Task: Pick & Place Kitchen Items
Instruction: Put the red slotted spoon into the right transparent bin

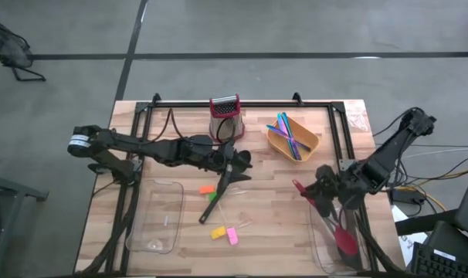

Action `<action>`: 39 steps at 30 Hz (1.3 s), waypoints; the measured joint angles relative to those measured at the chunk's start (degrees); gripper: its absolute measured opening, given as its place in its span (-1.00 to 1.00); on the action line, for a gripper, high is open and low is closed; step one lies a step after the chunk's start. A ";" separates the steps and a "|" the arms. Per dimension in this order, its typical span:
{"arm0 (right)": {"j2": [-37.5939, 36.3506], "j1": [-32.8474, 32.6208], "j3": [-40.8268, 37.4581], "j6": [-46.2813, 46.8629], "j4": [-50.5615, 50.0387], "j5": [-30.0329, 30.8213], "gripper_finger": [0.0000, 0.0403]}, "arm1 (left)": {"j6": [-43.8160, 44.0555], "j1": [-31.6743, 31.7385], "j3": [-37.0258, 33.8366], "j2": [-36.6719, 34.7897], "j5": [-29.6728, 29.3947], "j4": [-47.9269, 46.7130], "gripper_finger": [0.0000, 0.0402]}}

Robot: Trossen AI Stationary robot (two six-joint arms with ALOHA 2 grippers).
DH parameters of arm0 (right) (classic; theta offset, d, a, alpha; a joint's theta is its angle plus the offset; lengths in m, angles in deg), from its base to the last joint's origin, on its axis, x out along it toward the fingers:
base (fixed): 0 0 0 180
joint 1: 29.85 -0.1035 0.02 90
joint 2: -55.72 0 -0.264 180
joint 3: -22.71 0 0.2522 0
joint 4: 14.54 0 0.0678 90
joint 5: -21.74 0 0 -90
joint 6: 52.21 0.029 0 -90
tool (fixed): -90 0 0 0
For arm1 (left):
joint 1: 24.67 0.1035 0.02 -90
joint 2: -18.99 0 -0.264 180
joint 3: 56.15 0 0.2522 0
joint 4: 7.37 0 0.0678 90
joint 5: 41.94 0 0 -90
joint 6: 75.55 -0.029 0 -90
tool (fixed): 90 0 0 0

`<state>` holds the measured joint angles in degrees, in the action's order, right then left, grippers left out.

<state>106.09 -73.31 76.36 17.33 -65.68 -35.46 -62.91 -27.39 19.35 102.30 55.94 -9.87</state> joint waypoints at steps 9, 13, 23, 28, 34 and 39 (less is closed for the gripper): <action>-0.02 -3.57 -3.05 6.05 -0.07 0.43 -0.69 | -0.63 0.06 0.07 0.00 -0.33 -0.24 0.02; 0.07 -3.67 -4.67 10.16 -0.20 0.98 -0.69 | -0.79 0.04 0.07 0.00 -0.33 -0.28 0.02; -0.01 -3.68 -8.50 18.20 -0.22 5.23 -0.69 | -2.64 0.11 0.07 0.00 -1.62 -0.25 0.02; -0.06 -3.70 -8.52 18.46 -0.20 6.40 -0.69 | -2.70 0.11 0.05 0.00 -1.84 -0.26 0.02; -0.12 -3.67 -8.52 18.09 -0.08 5.32 -0.62 | -2.80 0.11 0.02 0.00 -1.84 -0.26 0.02; -0.04 -3.65 -8.47 17.64 0.22 1.91 -0.48 | -2.69 0.13 -0.02 0.00 -1.81 -0.83 0.02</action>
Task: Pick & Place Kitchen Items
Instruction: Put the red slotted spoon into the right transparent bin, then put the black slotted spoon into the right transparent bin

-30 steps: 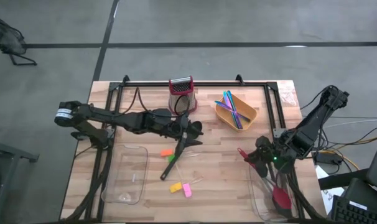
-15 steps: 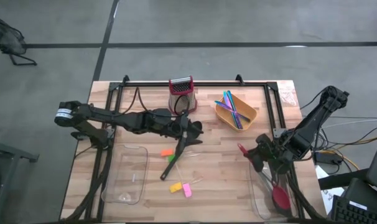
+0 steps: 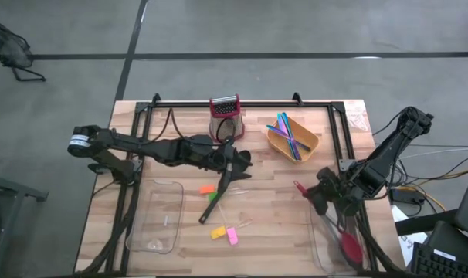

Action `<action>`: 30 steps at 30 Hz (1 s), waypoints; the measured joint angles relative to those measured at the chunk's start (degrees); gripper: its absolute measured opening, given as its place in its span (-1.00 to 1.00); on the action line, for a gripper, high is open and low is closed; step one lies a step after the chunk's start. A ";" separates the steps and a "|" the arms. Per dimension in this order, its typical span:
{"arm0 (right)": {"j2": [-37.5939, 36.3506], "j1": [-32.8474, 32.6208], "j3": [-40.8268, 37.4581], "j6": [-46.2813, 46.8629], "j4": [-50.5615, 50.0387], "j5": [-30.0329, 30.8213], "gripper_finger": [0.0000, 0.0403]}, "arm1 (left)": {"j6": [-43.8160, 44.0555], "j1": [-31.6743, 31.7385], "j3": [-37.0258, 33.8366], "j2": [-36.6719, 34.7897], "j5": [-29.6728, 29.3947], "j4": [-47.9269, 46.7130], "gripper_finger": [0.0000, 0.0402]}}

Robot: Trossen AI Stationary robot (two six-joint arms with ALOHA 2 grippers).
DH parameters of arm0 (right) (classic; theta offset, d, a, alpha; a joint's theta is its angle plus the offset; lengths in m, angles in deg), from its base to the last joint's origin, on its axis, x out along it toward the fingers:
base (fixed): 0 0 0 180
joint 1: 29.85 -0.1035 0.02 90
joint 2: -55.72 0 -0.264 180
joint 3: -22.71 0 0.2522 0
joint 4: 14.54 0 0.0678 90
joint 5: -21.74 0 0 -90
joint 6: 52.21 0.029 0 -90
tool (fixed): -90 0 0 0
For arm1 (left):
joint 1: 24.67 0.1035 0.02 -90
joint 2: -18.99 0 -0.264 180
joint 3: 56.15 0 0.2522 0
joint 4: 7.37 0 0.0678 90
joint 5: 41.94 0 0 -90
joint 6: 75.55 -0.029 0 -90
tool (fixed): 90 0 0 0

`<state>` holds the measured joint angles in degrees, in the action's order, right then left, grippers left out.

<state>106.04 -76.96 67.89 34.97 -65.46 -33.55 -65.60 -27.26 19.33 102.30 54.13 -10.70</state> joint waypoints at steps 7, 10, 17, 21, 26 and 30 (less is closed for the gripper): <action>-0.46 -0.02 -0.02 0.28 0.34 -0.89 -0.29 | 0.17 0.00 -0.02 0.00 0.01 -0.32 0.02; -0.46 -0.02 -0.02 -0.08 0.48 -0.66 -0.21 | 0.21 -0.01 -0.02 0.00 0.02 -0.31 0.02; -3.62 -0.02 -0.02 -1.72 0.54 0.01 -0.10 | 0.31 -0.02 -0.02 0.00 0.02 -0.28 0.02; -6.72 0.00 -0.02 -4.20 0.52 1.47 -0.08 | 0.33 -0.01 -0.02 0.00 0.02 -0.25 0.02; -11.09 0.02 -0.02 -9.35 0.76 5.73 -0.13 | 0.39 -0.02 -0.02 0.00 0.04 -2.48 0.02; -13.15 0.02 0.00 -18.50 4.54 10.07 -0.16 | 3.89 -0.02 -0.05 0.00 -1.06 -10.45 0.02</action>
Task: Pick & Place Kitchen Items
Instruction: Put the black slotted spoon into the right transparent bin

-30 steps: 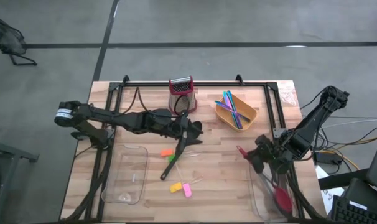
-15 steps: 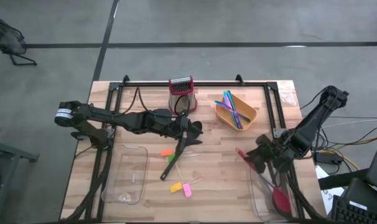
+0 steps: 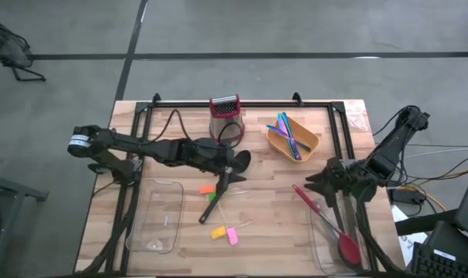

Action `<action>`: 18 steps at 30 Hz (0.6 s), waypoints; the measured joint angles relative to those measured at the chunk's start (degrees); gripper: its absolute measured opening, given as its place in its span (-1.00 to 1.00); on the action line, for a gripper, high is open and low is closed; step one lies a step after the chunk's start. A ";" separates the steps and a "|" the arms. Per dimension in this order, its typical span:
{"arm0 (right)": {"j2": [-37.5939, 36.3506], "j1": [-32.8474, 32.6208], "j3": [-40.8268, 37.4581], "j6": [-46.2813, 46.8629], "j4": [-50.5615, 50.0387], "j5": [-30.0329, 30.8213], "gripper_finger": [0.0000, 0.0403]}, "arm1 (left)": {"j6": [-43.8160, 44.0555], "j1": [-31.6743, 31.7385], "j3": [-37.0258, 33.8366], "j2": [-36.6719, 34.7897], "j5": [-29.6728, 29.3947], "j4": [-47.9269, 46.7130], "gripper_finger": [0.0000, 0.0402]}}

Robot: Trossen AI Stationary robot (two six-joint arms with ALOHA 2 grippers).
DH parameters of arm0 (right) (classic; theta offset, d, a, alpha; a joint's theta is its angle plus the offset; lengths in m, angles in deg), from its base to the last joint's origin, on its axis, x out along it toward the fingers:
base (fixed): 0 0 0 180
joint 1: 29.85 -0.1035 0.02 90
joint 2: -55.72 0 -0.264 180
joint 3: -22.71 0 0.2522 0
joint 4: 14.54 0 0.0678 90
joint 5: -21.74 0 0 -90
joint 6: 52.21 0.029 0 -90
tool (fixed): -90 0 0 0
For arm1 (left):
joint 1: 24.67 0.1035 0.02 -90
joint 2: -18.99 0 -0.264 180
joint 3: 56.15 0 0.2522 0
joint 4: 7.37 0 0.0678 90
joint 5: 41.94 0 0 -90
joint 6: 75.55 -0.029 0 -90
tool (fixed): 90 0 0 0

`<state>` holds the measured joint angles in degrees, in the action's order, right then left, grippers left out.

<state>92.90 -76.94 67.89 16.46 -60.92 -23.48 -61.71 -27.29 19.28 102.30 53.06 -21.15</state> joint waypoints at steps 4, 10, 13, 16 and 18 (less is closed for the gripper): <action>-0.82 0.02 0.04 -14.21 8.84 3.17 -0.14 | 5.04 -0.17 -0.07 0.57 -6.99 -8.70 0.02; -0.40 0.44 0.07 -34.05 22.29 8.51 -0.09 | 12.37 -0.23 -0.11 3.32 -8.05 -15.09 0.02; -0.34 0.68 0.07 -37.19 24.66 9.49 -0.07 | 15.27 -0.27 -0.11 5.80 -8.09 -17.27 0.02; -0.10 0.68 0.07 -37.40 24.63 9.83 -0.09 | 17.53 -0.26 -0.11 7.88 -10.16 -19.60 0.02; 0.19 0.72 0.07 -37.43 24.61 9.90 -0.11 | 18.03 -0.26 -0.11 9.18 -11.46 -20.73 0.02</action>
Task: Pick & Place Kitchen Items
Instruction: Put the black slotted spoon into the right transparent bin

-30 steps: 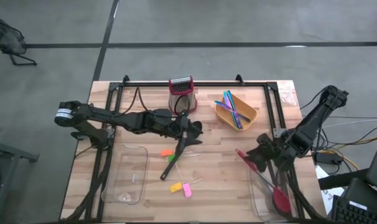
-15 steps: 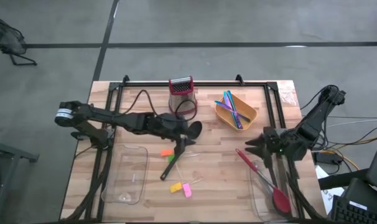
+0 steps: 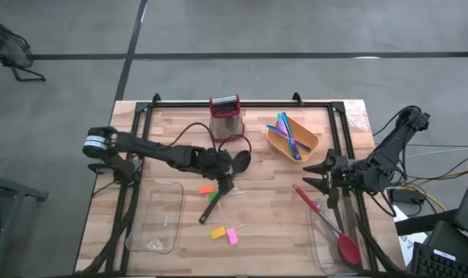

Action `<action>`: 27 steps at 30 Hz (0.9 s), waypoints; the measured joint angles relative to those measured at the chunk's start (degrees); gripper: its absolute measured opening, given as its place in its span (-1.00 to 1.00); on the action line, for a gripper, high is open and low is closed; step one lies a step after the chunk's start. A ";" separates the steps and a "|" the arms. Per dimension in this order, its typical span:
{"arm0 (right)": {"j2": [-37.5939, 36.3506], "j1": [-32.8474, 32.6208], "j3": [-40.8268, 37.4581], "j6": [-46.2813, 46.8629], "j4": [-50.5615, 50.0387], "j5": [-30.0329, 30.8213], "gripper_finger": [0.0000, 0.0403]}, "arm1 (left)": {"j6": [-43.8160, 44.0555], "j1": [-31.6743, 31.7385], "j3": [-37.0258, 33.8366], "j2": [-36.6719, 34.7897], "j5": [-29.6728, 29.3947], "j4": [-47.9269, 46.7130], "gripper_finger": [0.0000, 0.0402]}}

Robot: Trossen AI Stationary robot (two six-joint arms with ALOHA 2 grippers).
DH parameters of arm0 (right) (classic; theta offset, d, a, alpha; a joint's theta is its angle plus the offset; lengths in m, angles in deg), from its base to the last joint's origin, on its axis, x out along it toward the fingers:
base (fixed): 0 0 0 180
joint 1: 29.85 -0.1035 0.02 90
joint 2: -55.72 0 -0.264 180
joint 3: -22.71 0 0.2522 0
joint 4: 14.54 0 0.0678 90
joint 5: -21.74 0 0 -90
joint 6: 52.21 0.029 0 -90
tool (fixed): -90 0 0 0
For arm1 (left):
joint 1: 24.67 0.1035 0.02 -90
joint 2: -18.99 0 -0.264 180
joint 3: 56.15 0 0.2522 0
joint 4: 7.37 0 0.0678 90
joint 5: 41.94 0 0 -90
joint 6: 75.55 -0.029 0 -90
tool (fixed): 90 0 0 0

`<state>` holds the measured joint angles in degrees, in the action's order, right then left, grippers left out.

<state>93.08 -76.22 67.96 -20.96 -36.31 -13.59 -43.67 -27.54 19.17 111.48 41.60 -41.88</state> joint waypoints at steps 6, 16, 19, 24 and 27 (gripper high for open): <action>0.56 0.07 0.00 0.02 0.00 0.53 -0.21 | 1.80 -0.10 0.00 4.81 -0.72 0.71 0.02; 0.63 0.07 0.00 0.04 0.02 0.81 -0.36 | 3.15 -0.20 0.02 12.06 -0.74 1.44 0.02; 0.65 0.07 0.00 0.04 0.00 0.83 -0.40 | 2.82 -0.20 0.13 12.73 -1.09 1.48 0.02; 0.68 0.07 0.00 0.04 -0.02 0.88 -0.47 | 2.08 -0.20 0.07 12.21 -1.04 1.41 0.02; 0.70 0.07 0.00 0.04 -0.03 0.91 -0.52 | 0.96 -0.20 0.02 11.75 -1.00 1.24 -0.02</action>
<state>93.78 -76.15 67.96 -20.92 -36.33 -12.68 -42.71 -27.74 19.19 123.23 40.60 -40.64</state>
